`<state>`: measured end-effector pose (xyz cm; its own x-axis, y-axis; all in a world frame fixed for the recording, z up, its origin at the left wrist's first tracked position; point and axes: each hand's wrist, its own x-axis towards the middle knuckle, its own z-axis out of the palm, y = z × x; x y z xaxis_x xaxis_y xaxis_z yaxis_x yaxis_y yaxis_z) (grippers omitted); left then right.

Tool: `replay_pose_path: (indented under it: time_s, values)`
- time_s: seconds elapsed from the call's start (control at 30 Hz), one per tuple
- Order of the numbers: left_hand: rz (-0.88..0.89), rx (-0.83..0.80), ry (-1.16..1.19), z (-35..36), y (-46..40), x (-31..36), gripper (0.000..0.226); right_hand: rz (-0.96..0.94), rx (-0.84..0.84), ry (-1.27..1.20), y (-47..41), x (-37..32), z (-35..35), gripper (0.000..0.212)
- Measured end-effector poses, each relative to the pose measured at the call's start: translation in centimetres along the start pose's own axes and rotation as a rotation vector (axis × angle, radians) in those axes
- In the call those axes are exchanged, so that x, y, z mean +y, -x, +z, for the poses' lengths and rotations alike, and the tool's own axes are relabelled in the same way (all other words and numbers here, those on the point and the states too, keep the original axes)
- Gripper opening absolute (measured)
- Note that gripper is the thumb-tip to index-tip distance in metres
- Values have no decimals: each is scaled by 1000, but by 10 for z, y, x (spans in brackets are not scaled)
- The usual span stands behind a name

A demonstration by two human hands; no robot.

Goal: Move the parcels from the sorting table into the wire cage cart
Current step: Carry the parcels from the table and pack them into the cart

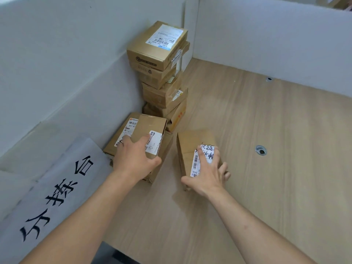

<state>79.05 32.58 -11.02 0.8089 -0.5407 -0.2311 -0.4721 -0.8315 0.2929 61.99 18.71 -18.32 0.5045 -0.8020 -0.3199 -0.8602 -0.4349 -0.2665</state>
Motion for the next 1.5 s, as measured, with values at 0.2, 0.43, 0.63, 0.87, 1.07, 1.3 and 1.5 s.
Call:
replay_pose_path:
  time_s: [0.2,0.43,0.63,0.87,1.07,1.3,1.5]
  values:
    - [-62,75,74,-3,68,9,83,-180,52,26,38,17,-37,124]
    - [-169,195,92,7,165,21,82,-416,136,29,92,43,-64,120]
    - [-296,275,106,23,235,16,87,-572,138,39,136,53,-65,120]
    - [-468,292,172,39,311,-13,89,-699,59,95,193,49,-40,117]
    - [-564,265,189,65,376,-51,90,-766,-6,133,245,45,-2,117]
    - [-672,218,220,110,456,-86,89,-825,-104,224,312,54,47,114]
    - [-792,172,277,154,544,-101,85,-909,-206,331,377,77,81,111]
